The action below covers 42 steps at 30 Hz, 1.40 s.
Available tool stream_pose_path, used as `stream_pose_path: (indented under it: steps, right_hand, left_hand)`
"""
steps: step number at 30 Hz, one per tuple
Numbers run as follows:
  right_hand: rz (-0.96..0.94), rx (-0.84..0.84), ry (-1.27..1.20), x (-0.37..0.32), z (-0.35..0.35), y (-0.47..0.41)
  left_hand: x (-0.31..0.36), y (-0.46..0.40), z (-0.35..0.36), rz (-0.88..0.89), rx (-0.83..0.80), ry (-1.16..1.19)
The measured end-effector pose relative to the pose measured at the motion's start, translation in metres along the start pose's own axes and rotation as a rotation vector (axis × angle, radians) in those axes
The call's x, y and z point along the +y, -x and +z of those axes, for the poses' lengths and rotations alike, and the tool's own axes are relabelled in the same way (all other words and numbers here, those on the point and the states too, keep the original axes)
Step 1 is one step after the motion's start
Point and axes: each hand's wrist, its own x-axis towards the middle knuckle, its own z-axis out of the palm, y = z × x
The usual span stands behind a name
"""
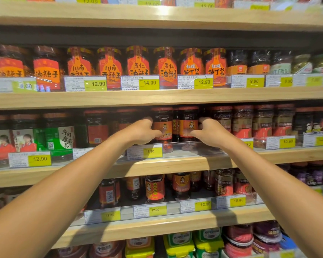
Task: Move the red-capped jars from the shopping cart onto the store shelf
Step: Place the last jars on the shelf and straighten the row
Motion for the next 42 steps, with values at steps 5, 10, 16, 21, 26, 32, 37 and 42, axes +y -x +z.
stream_pose_path:
  steps: [5, 10, 16, 21, 26, 32, 37, 42]
  right_hand:
    - [-0.011, -0.008, 0.023, 0.002, 0.001, 0.002]
    - [0.004, -0.007, 0.066, 0.002, 0.0, 0.004]
    - [0.03, 0.028, 0.118, -0.006, -0.003, 0.014]
    - [-0.015, 0.142, 0.263, -0.013, -0.012, 0.034]
    - [-0.165, 0.307, 0.199, -0.019, -0.021, 0.068]
    - [-0.551, 0.401, 0.07, -0.025, 0.021, 0.128]
    - [-0.655, 0.267, 0.002, -0.037, 0.073, 0.151]
    - [-0.59, 0.078, -0.019, -0.048, 0.126, 0.158]
  left_hand:
    - [0.001, -0.001, 0.001, 0.0, -0.012, -0.012]
    - [0.006, 0.002, 0.004, 0.025, 0.01, -0.063]
    - [0.011, 0.009, 0.003, 0.029, 0.01, -0.106]
    - [0.003, 0.032, -0.001, 0.066, 0.039, -0.151]
    - [-0.012, 0.095, -0.014, 0.334, 0.298, -0.023]
    - [-0.06, 0.173, -0.007, 0.365, 0.387, 0.198]
    - [-0.124, 0.201, 0.011, 0.212, 0.335, 0.132]
    - [-0.163, 0.209, 0.03, 0.113, 0.287, 0.111]
